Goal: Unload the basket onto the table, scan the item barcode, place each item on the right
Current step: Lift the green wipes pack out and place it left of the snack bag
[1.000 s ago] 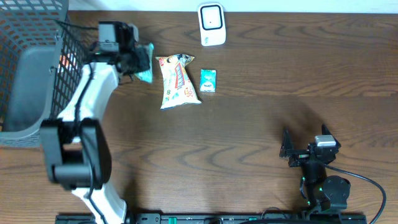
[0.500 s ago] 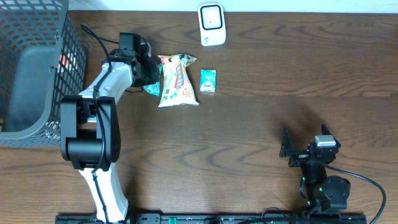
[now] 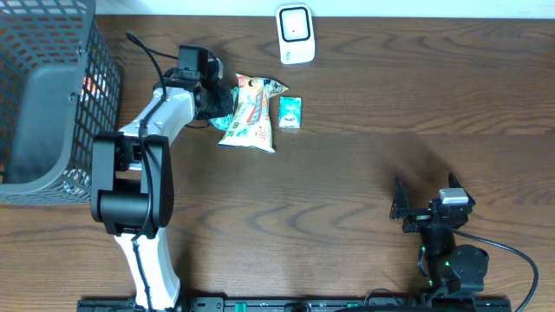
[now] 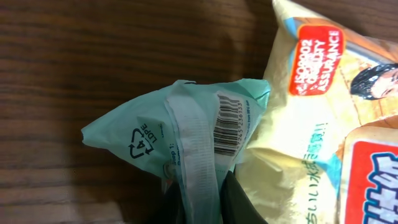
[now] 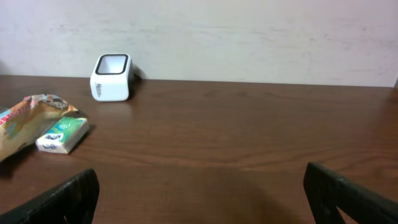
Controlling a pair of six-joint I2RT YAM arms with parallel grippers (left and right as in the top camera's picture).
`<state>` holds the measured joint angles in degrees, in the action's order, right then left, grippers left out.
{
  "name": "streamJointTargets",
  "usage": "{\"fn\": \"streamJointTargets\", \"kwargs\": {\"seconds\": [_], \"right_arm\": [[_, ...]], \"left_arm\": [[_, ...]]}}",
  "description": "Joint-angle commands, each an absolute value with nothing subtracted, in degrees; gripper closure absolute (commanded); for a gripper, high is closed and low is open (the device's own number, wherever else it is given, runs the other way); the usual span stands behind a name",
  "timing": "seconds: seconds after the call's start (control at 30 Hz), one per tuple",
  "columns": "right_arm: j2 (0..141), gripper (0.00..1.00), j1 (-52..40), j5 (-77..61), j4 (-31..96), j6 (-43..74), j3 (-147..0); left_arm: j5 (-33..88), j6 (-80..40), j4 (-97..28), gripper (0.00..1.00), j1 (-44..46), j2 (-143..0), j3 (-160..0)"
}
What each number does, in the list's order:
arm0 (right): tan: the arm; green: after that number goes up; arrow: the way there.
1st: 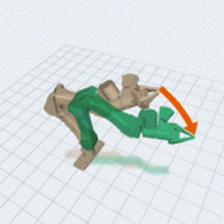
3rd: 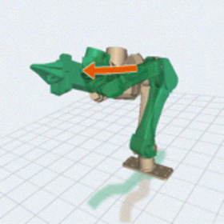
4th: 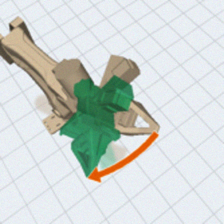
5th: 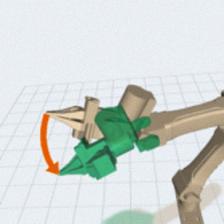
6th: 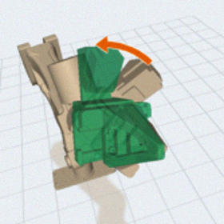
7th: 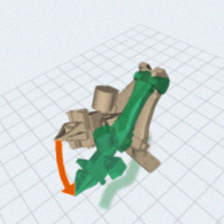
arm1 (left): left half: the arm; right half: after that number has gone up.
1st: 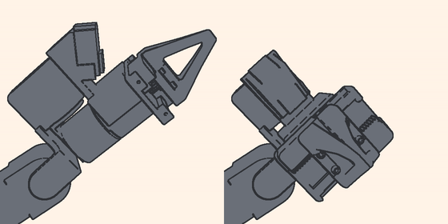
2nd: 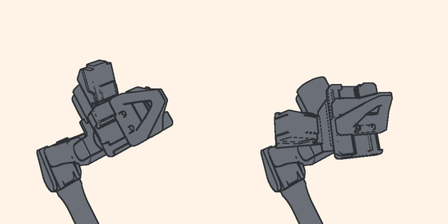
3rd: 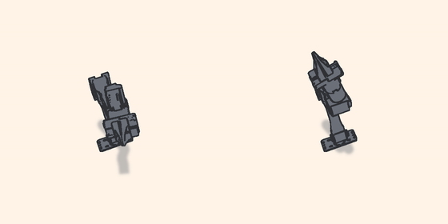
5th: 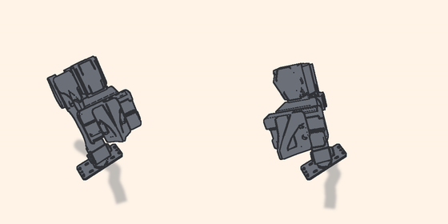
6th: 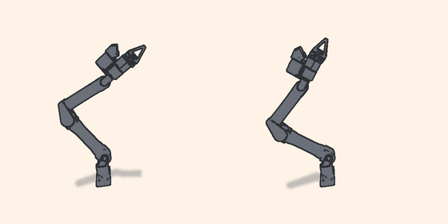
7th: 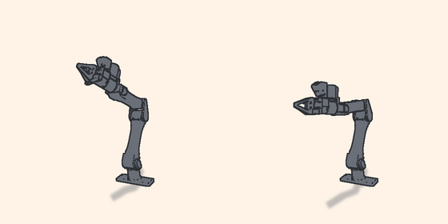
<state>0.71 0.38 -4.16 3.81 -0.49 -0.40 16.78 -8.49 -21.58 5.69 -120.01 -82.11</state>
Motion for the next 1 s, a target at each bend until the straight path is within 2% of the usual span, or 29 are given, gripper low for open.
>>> {"fn": "streamJointTargets", "kwargs": {"seconds": [0.0,0.13,0.33,0.43,0.53,0.77,0.97], "right_arm": [[0.38,0.01,-0.05,-3.97,4.05,-0.47,-0.32],[0.38,0.01,-0.05,-3.97,4.05,-0.47,-0.32],[0.38,0.01,-0.05,-3.97,4.05,-0.47,-0.32],[0.38,0.01,-0.05,-3.97,4.05,-0.47,-0.32],[0.38,0.01,-0.05,-3.97,4.05,-0.47,-0.32],[0.38,0.01,-0.05,-3.97,4.05,-0.47,-0.32],[0.38,0.01,-0.05,-3.97,4.05,-0.47,-0.32]], "left_arm": [[16.8,-7.44,-22.52,0.92,4.38,-115.87,-83.02],[12.45,-5.85,-23.14,0.92,3.88,-113.08,-83.02],[11.09,-5.56,-26.68,0.83,3.95,-112.49,-83.0],[11.09,-5.58,-27.9,0.71,3.92,-112.49,-83.0],[11.09,-5.58,-28.29,0.52,3.92,-112.49,-83.0],[11.07,-5.54,-27.83,0.5,3.9,-111.04,-84.05],[10.83,-2.72,-22.9,0.5,2.33,-102.17,-85.71]]}}
